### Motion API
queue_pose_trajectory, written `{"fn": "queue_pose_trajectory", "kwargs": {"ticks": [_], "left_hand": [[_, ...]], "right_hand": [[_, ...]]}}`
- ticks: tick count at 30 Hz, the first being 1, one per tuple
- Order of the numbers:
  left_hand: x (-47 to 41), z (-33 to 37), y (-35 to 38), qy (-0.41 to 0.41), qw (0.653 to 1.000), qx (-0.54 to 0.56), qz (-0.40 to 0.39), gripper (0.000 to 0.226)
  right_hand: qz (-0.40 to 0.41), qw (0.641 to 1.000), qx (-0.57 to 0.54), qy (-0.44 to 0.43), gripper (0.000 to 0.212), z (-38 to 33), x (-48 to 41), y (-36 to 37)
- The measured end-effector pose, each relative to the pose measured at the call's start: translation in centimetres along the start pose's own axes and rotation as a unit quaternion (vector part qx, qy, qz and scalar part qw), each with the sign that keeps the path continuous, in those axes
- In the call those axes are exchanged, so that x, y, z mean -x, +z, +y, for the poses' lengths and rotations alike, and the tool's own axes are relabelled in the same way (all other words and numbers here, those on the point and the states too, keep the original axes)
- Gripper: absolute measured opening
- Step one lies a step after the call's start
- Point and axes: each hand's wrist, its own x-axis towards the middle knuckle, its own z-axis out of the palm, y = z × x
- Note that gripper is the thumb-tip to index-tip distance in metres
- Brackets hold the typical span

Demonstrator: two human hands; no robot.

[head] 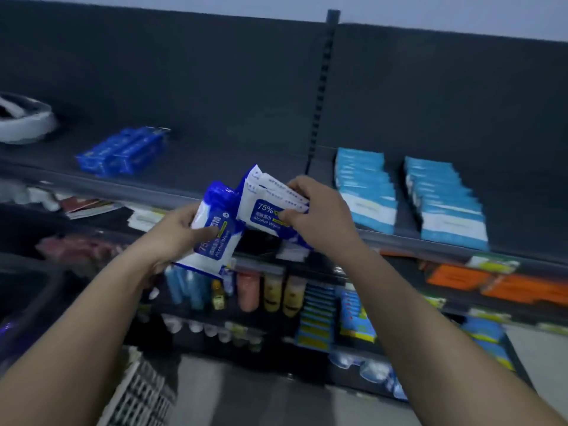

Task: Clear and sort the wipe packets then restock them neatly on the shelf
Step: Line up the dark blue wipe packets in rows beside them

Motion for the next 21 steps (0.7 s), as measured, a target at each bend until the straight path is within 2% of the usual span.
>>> {"fn": "queue_pose_trajectory", "kwargs": {"ticks": [2, 6, 12, 21], "left_hand": [[-1.1, 1.8, 4.0, -0.003, 1.000, 0.007, 0.011, 0.020], [-3.5, 5.2, 11.6, 0.013, 1.000, 0.006, -0.020, 0.022], [-8.8, 10.1, 22.2, 0.103, 0.991, -0.051, -0.072, 0.006], [-18.4, 17.9, 37.2, 0.207, 0.960, -0.157, -0.103, 0.015]], "right_hand": [[0.020, 0.999, 0.009, 0.024, 0.025, 3.3, 1.0, -3.4], [0.067, 0.995, 0.032, 0.060, 0.027, 9.3, 2.6, -9.5], [0.135, 0.983, 0.022, 0.122, 0.020, 16.7, 3.5, -17.7], [0.211, 0.961, 0.040, 0.173, 0.021, 28.6, 1.0, -27.7]]}}
